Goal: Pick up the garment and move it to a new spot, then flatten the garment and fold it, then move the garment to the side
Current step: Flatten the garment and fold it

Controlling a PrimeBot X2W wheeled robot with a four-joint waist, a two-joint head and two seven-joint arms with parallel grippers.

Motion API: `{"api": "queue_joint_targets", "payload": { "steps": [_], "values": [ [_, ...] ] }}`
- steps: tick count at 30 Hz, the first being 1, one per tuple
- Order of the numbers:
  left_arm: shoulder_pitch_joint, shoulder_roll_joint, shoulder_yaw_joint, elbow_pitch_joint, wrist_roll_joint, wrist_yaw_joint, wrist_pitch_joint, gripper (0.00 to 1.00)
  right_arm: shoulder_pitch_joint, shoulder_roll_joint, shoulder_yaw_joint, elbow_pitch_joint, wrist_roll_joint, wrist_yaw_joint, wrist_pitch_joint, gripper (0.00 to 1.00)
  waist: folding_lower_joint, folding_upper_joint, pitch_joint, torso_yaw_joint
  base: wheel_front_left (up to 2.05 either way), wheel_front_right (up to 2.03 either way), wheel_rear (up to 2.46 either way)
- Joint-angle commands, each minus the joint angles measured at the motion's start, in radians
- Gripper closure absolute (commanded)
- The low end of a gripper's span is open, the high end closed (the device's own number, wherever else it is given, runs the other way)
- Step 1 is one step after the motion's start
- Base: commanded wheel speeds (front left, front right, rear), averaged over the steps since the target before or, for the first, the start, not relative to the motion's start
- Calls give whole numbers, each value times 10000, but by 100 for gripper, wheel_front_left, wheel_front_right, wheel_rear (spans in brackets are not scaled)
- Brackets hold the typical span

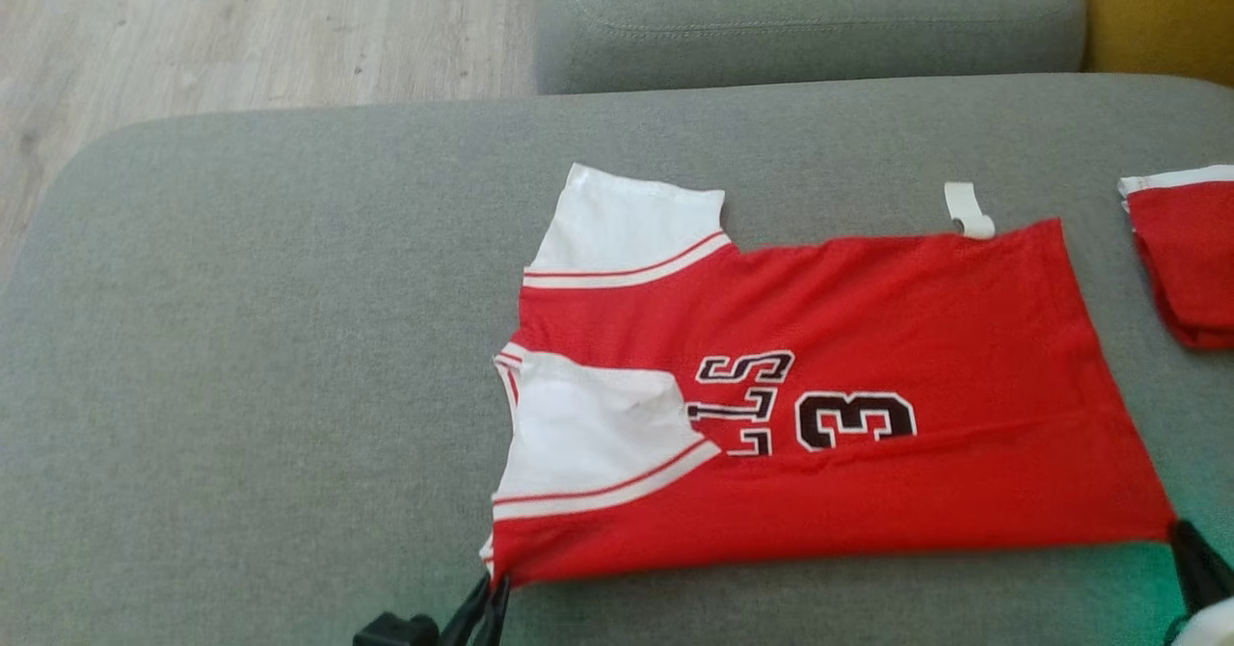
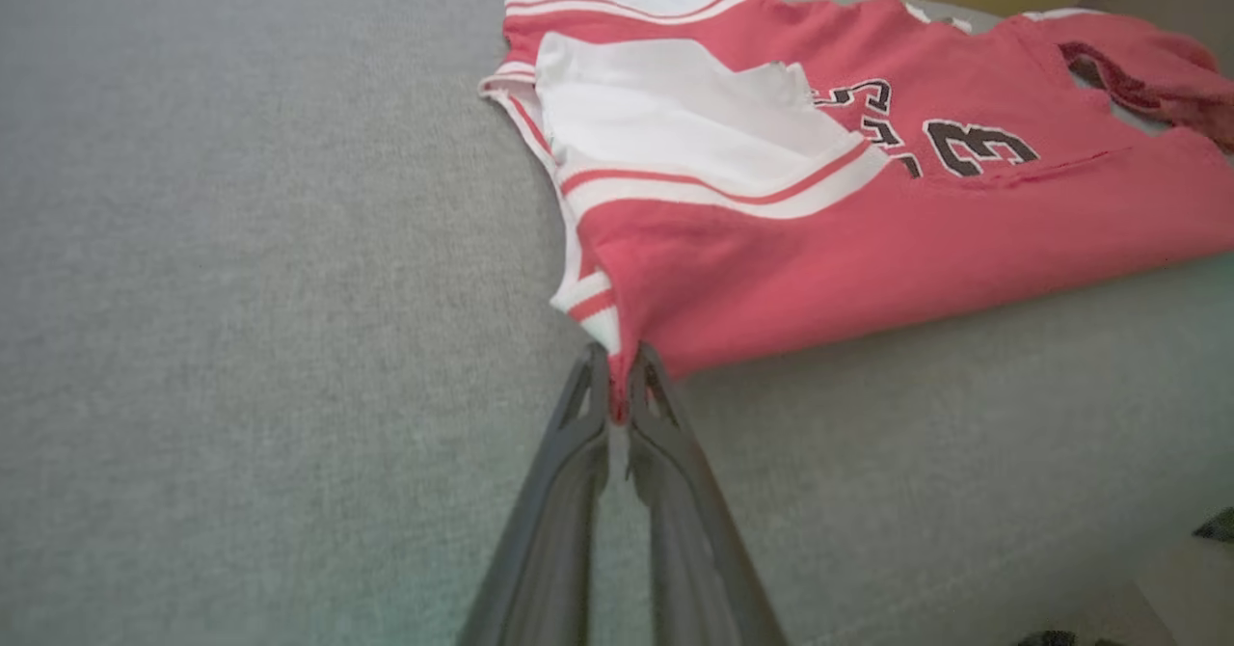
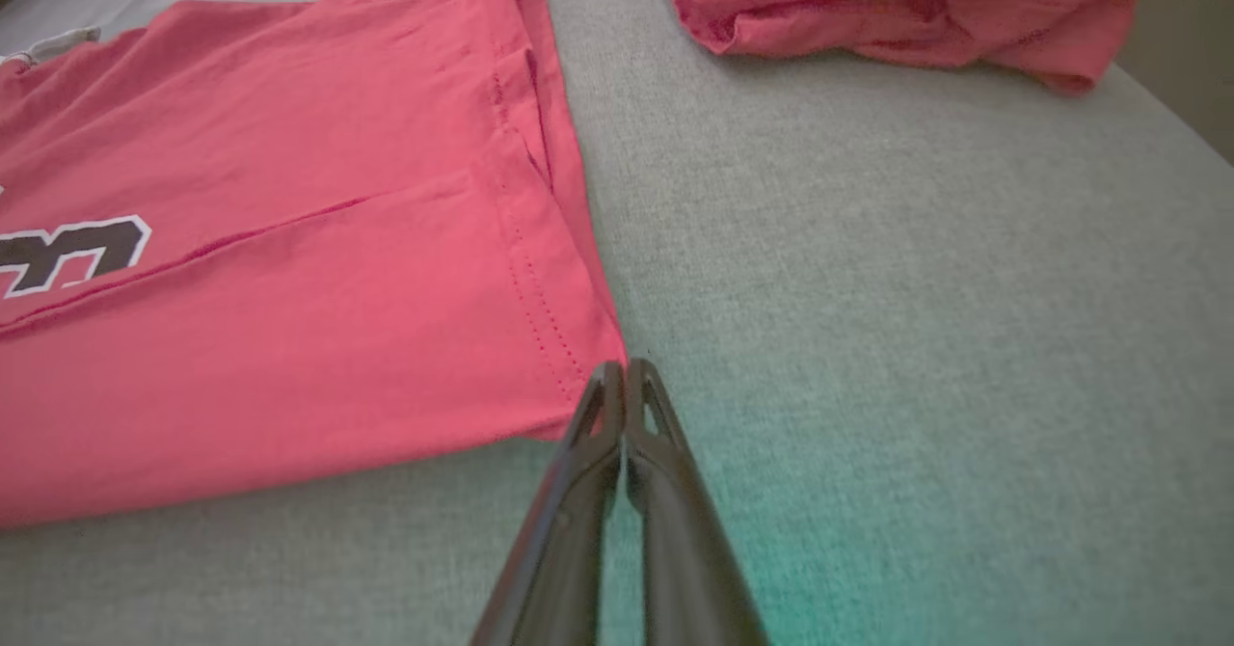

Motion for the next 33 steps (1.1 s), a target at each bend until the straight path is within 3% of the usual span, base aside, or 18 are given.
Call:
{"api": "queue_joint_targets", "payload": {
  "steps": [1,5,6,7,8,9,15,21,26,33],
  "values": [
    [-270,210,298,-327,-104,71,3,100,36,-259,-52,-324,-140,65,32,100,2,-1,-37,-37,0,0,0],
    [-251,307,246,-260,-155,38,178,100,447,140,-598,-996,-655,65,547,100,2,-1,-137,-138,0,0,0],
    [-269,323,210,-200,-160,8,240,100,526,225,-713,-1157,-784,65,674,88,2,-1,-161,-168,0,0,0],
    [-285,317,192,-148,-186,-15,288,78,594,312,-837,-1310,-908,65,796,26,2,-1,-186,-204,0,0,0],
    [-303,297,186,-114,-217,-18,333,31,657,404,-983,-1470,-1016,65,883,0,2,-1,-203,-240,0,0,0],
    [-338,293,163,-94,-218,-27,383,0,710,496,-1137,-1650,-1108,65,942,0,2,-1,-218,-280,0,0,0],
    [-870,335,243,-368,-115,58,623,0,856,909,-1794,-2718,-1695,65,1139,0,2,-1,-119,-635,0,0,0],
    [-2680,604,728,-744,123,-130,1009,0,520,1192,-1632,-3752,-1981,65,1164,0,2,-1,500,-1258,0,0,0],
    [-5130,833,1095,-371,-313,-1326,2071,0,46,1264,-1381,-4326,-1935,65,1042,0,2,-1,1305,-1753,0,0,0],
    [-8274,1057,1475,1400,-1101,-2720,3975,0,-803,1400,-808,-4520,-1934,65,840,0,2,-1,2215,-2637,0,0,0]
  ]
}}
